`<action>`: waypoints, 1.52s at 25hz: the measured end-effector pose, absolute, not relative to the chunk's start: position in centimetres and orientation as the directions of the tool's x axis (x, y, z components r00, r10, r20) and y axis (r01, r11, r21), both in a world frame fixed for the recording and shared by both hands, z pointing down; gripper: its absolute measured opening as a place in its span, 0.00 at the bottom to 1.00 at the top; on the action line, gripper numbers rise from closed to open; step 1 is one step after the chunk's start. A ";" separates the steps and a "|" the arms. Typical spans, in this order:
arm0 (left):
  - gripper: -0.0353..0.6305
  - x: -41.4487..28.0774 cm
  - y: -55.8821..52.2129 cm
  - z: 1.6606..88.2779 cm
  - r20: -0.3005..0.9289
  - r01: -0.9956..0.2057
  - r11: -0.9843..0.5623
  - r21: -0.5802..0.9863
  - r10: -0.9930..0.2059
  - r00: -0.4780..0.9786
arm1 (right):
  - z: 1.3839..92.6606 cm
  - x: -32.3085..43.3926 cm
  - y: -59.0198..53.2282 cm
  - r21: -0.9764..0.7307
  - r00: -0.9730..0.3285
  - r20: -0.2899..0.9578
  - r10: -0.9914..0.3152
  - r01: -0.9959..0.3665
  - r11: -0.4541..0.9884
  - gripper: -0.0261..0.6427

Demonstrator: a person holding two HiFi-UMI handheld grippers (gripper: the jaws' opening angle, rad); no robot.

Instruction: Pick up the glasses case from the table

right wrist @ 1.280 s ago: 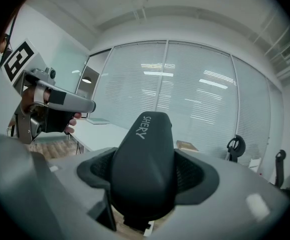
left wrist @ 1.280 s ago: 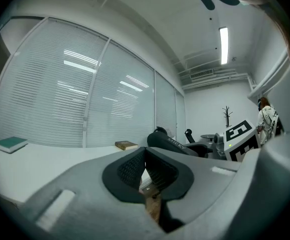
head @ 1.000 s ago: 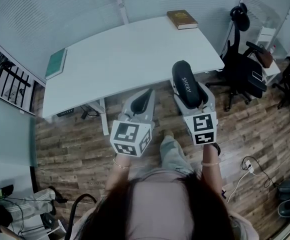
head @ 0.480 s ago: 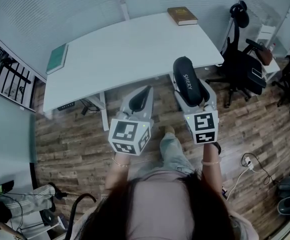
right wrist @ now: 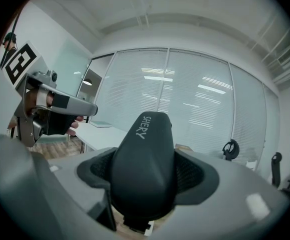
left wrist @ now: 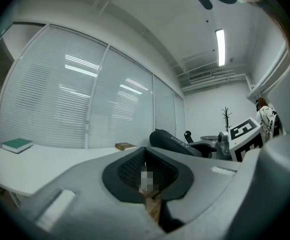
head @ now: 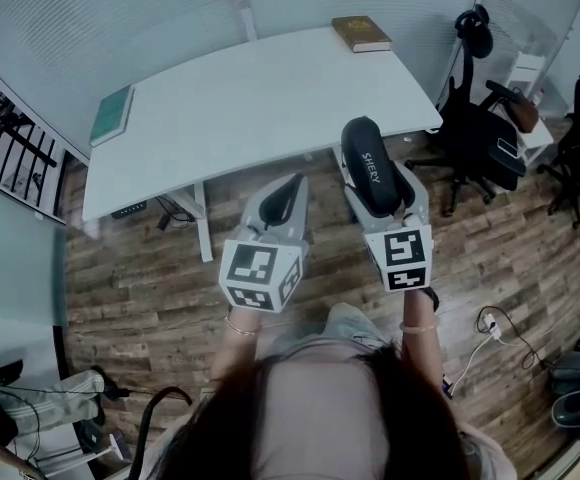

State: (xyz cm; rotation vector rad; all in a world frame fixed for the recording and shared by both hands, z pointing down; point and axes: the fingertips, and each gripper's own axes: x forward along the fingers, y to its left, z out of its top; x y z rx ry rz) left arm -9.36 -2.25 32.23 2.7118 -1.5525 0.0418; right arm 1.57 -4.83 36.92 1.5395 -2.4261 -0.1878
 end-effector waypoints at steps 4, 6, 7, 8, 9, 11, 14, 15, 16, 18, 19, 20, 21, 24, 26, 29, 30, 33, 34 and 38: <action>0.07 -9.1 -2.4 32.4 0.037 -0.871 -0.491 -0.017 -0.871 0.490 | 36.6 2.0 -4.8 0.250 -0.398 0.138 -0.907 -0.872 0.421 0.56; 0.07 -8.7 -2.3 32.4 0.036 -0.873 -0.488 -0.014 -0.873 0.487 | 36.4 2.4 -4.8 0.250 -0.395 0.133 -0.909 -0.874 0.416 0.56; 0.07 -8.6 -2.2 32.3 0.035 -0.874 -0.486 -0.012 -0.874 0.485 | 36.3 2.5 -4.7 0.252 -0.396 0.131 -0.909 -0.873 0.417 0.56; 0.07 -8.6 -2.1 32.3 0.033 -0.876 -0.483 -0.010 -0.875 0.482 | 36.2 2.6 -4.7 0.254 -0.399 0.128 -0.908 -0.872 0.418 0.56; 0.07 -8.4 -2.1 32.2 0.030 -0.877 -0.480 -0.010 -0.877 0.479 | 36.1 2.7 -4.6 0.255 -0.402 0.125 -0.907 -0.871 0.421 0.56; 0.07 -8.0 -1.9 31.9 0.025 -0.881 -0.473 -0.010 -0.881 0.473 | 35.8 3.2 -4.4 0.256 -0.407 0.118 -0.906 -0.869 0.424 0.56; 0.07 -7.2 -1.3 31.6 0.022 -0.888 -0.460 -0.010 -0.888 0.459 | 35.6 4.0 -3.8 0.254 -0.413 0.115 -0.903 -0.867 0.429 0.56; 0.07 -6.9 -1.0 31.5 0.023 -0.890 -0.455 -0.009 -0.890 0.455 | 35.5 4.4 -3.5 0.254 -0.416 0.116 -0.902 -0.866 0.432 0.56; 0.07 -6.5 -0.8 31.4 0.025 -0.892 -0.452 -0.008 -0.892 0.451 | 35.5 4.7 -3.3 0.253 -0.418 0.118 -0.901 -0.865 0.434 0.56; 0.07 -5.8 -0.5 31.3 0.027 -0.894 -0.448 -0.006 -0.894 0.447 | 35.3 5.4 -3.0 0.253 -0.420 0.118 -0.900 -0.864 0.436 0.56; 0.07 -5.5 -0.3 31.3 0.027 -0.895 -0.447 -0.005 -0.894 0.447 | 35.2 5.6 -2.8 0.254 -0.421 0.117 -0.899 -0.863 0.437 0.56; 0.07 -5.2 -0.2 31.2 0.027 -0.895 -0.446 -0.004 -0.895 0.446 | 35.1 5.9 -2.6 0.256 -0.423 0.117 -0.898 -0.861 0.439 0.56; 0.07 -4.9 0.0 31.2 0.027 -0.895 -0.446 -0.003 -0.895 0.446 | 35.0 6.1 -2.4 0.257 -0.426 0.117 -0.897 -0.860 0.441 0.56; 0.07 -4.1 0.8 31.1 0.028 -0.897 -0.442 -0.001 -0.896 0.442 | 35.0 6.8 -1.8 0.252 -0.432 0.118 -0.894 -0.858 0.448 0.56; 0.07 -3.6 1.2 31.0 0.028 -0.899 -0.437 0.001 -0.899 0.437 | 35.0 7.2 -1.5 0.250 -0.439 0.120 -0.890 -0.854 0.455 0.56; 0.07 -2.9 1.6 30.8 0.030 -0.905 -0.426 0.003 -0.904 0.426 | 34.9 7.8 -1.0 0.252 -0.453 0.122 -0.883 -0.847 0.469 0.56; 0.07 -2.6 1.8 30.8 0.031 -0.906 -0.423 0.002 -0.906 0.423 | 34.9 8.0 -0.8 0.252 -0.457 0.122 -0.881 -0.844 0.473 0.56; 0.07 -2.0 2.3 30.8 0.033 -0.910 -0.416 0.000 -0.909 0.415 | 34.8 8.4 -0.4 0.254 -0.467 0.122 -0.876 -0.838 0.482 0.56; 0.07 -1.8 2.4 30.8 0.035 -0.910 -0.414 -0.001 -0.910 0.414 | 34.8 8.5 -0.2 0.254 -0.470 0.122 -0.874 -0.836 0.486 0.56; 0.07 -1.3 3.1 30.8 0.043 -0.915 -0.405 -0.004 -0.914 0.404 | 34.7 8.9 0.4 0.252 -0.482 0.120 -0.868 -0.830 0.497 0.56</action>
